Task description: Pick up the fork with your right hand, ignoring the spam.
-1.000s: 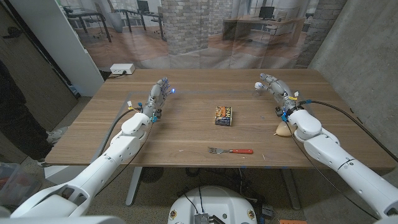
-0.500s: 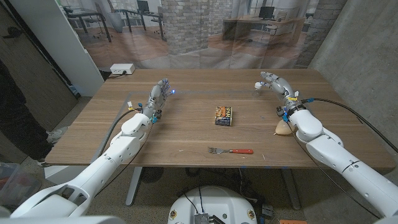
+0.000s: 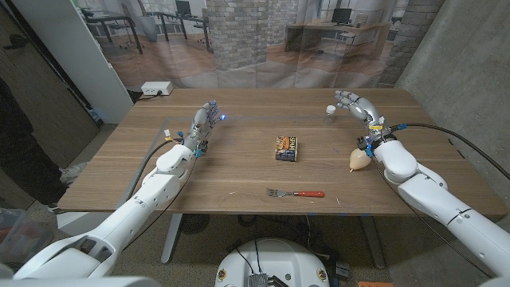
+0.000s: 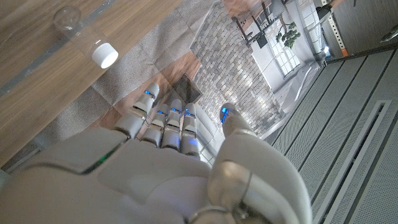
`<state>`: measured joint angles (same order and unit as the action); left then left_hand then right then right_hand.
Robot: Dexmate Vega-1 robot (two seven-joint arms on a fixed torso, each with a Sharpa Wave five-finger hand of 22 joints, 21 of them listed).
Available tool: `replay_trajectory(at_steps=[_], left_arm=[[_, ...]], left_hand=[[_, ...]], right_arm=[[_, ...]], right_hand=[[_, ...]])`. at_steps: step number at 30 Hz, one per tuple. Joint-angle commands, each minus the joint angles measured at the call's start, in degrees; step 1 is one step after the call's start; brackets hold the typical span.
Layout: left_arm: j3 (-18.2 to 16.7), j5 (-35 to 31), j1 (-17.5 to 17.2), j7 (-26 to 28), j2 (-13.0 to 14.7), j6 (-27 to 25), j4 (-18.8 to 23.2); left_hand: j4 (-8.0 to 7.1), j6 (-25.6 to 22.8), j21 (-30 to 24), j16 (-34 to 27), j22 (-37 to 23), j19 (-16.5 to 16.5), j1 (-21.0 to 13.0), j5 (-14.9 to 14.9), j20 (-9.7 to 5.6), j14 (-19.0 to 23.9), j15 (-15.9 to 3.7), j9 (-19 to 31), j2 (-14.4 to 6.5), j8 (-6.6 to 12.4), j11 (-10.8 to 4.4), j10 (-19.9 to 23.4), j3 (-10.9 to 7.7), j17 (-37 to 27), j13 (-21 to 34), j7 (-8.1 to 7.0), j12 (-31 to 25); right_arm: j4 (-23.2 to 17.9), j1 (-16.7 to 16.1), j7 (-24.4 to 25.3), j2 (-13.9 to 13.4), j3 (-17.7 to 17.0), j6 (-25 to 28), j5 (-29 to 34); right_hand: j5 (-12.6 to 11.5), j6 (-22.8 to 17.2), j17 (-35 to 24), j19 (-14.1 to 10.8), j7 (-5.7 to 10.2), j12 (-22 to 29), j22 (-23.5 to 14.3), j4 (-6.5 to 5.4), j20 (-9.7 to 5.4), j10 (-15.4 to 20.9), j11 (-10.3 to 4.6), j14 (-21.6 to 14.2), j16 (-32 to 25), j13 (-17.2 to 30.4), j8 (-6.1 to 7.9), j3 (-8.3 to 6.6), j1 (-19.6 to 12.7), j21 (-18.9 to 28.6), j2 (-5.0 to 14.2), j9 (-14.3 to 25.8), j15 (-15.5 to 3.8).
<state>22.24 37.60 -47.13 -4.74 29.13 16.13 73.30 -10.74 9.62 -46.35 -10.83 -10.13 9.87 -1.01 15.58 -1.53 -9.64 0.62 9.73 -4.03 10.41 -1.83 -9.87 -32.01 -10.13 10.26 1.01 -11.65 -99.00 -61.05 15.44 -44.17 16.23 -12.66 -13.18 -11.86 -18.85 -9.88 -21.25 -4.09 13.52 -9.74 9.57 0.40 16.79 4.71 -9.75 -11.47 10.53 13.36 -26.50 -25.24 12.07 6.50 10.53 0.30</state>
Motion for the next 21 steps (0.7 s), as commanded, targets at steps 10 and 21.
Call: replay_trajectory(at_steps=[10,21], left_arm=[[0.1,-0.3,-0.7,0.5,0.5,-0.3,1.8],[0.0,-0.3,-1.3,0.9,0.9,-0.6,2.9]], left_hand=[[0.26,4.6,0.2,-0.4,-0.2,7.7,-0.2,0.5,0.51,-3.6,0.40,0.2,-6.2,0.19,0.45,-3.8,-0.22,-0.2,0.3,0.39,-0.2],[0.26,4.6,0.3,-0.3,-0.2,7.6,-0.3,0.5,0.51,-3.6,0.41,0.2,-6.2,0.13,0.37,-3.8,-0.24,-0.2,0.4,0.35,-0.2]], right_arm=[[-7.7,-5.9,2.5,-4.1,-3.6,3.3,5.9],[-11.6,-9.2,3.2,-5.9,-5.9,4.9,9.2]], right_hand=[[0.2,-0.2,0.0,-0.5,0.14,-0.4,-0.2,0.51,-0.34,0.6,-0.14,-0.5,0.2,0.3,-0.14,-0.41,-1.3,-0.1,-0.19,0.1,-0.37],[0.4,-0.3,0.0,-0.5,0.21,-0.6,-0.2,0.59,-0.44,0.7,-0.04,-0.5,0.3,0.3,-0.31,-0.48,-1.8,-0.2,-0.46,0.1,-0.45]])
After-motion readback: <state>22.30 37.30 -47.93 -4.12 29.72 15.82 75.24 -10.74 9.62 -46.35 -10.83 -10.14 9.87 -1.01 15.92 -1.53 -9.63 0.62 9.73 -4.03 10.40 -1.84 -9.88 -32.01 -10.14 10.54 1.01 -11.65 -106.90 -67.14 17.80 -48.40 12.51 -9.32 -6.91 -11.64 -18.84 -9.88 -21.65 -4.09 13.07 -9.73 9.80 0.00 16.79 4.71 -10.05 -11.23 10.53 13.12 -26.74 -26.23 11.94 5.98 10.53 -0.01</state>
